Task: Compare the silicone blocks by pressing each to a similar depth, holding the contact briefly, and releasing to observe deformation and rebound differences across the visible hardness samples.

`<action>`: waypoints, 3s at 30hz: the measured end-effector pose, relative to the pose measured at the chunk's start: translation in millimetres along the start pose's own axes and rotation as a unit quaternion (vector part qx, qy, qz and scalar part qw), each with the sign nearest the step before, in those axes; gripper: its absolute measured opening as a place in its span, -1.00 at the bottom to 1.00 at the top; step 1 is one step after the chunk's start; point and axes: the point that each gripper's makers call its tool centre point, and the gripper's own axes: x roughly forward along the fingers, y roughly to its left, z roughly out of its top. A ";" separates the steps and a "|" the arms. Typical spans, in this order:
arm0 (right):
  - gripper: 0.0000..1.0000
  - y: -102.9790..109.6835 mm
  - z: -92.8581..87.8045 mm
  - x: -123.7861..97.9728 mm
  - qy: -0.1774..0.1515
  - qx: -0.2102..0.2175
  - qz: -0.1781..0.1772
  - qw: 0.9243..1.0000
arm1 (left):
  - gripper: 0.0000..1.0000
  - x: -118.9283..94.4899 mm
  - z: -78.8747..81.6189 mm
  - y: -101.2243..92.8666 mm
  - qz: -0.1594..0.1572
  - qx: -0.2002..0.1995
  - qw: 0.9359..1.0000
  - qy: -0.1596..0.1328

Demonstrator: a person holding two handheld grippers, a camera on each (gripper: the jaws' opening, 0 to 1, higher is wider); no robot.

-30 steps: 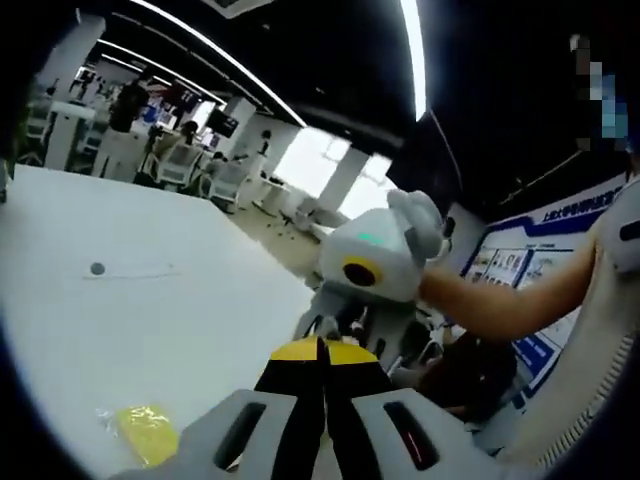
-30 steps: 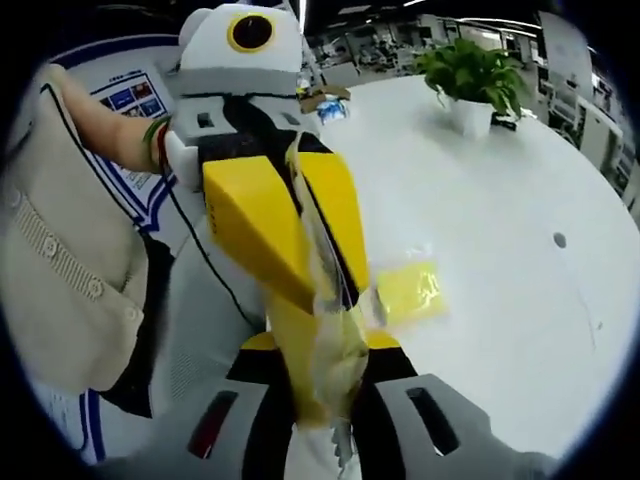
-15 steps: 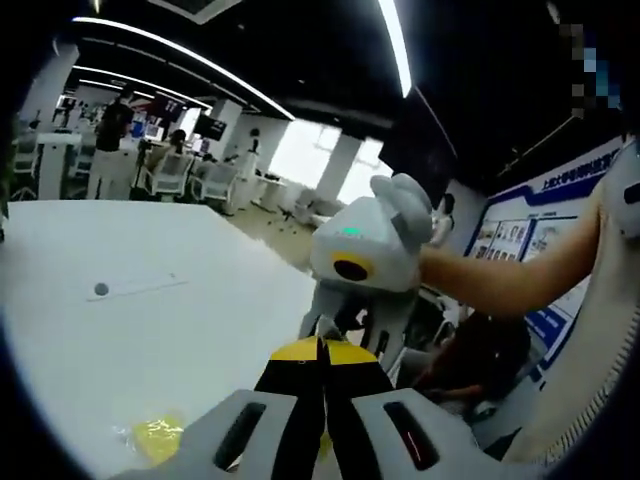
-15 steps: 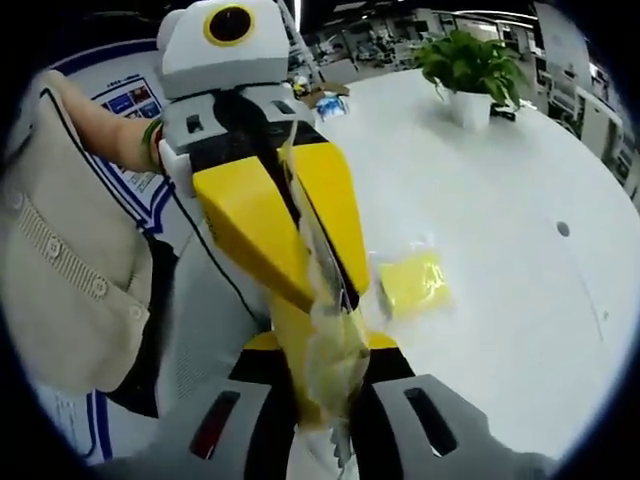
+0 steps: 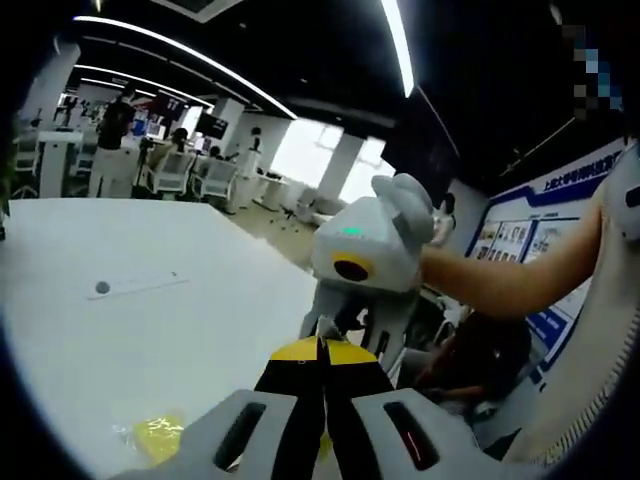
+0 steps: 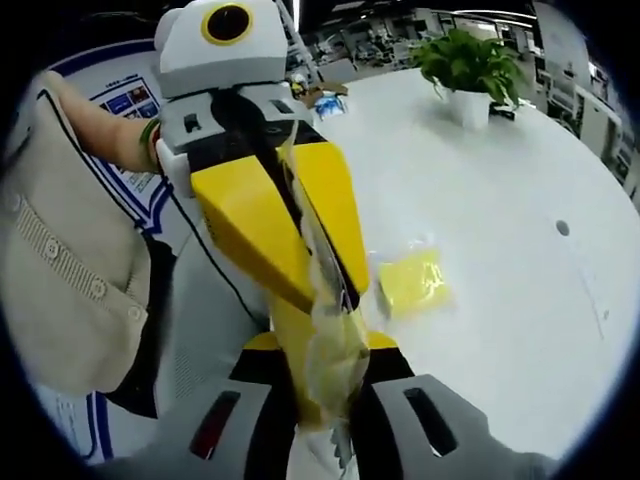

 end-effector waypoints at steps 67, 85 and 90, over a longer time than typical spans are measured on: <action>0.01 43.6 -133.8 -160.3 -0.240 0.132 -0.280 0.920 | -1.00 107.9 -84.6 54.4 0.069 -0.132 0.988 0.027; 0.07 35.1 -157.0 -155.2 -0.253 0.165 -0.289 0.908 | -1.00 117.3 -124.3 138.9 0.203 -0.224 0.953 0.008; 0.06 34.0 -160.6 -155.4 -0.252 0.171 -0.290 0.907 | -1.00 120.9 -136.6 149.1 0.218 -0.249 0.944 0.011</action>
